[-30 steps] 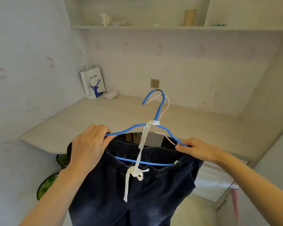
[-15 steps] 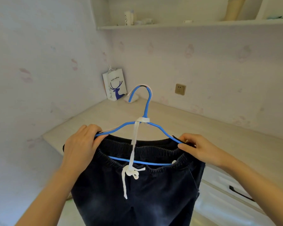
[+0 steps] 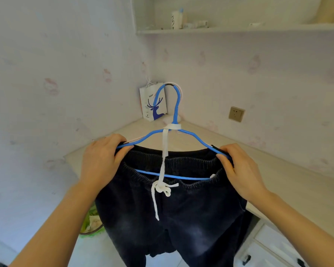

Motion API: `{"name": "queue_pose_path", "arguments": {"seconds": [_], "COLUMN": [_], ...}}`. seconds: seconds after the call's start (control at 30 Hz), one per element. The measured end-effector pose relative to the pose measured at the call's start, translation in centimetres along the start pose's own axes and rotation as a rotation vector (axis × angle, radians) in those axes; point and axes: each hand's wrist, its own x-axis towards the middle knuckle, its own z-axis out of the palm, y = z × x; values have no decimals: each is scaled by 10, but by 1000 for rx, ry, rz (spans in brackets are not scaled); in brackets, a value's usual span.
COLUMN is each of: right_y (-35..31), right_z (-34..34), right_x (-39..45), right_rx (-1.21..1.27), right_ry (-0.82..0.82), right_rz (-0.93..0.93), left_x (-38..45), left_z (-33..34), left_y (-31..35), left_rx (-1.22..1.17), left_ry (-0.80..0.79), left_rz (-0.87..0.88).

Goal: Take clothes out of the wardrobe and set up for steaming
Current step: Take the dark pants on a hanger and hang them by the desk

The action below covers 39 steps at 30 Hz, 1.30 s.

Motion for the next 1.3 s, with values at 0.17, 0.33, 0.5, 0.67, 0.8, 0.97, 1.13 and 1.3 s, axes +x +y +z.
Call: {"name": "queue_pose_path", "arguments": {"seconds": [0.17,0.33,0.5,0.67,0.8,0.97,1.13,1.3], "right_y": [2,10,13,18,22,35,65,93], "right_z": [25,65,120,176,212,248,289,325], "right_x": [42,105,173,238,283,341,378,406], "right_rx": [-109,-239,-223,-199,-153,-107,-103,-76], "right_ry": [121,159,145,105,73,45,-54,-133], "right_rz": [-91,-202,-239,-204,-148,-149,-130,-141], "left_x": [27,64,113,164,197,238,259,276], "left_z": [30,73,115,160,192,225,266,305], "left_y": [-21,-59,-109,-164,-192,-218,-234,-247], "left_rx": [-86,-120,-114,-117,-123,-104,-79,-67], "left_ry": [4,38,73,70,68,56,-15,-96], "left_rz": [-23,-62,-64,-59,-89,-124,-165,-232]}}
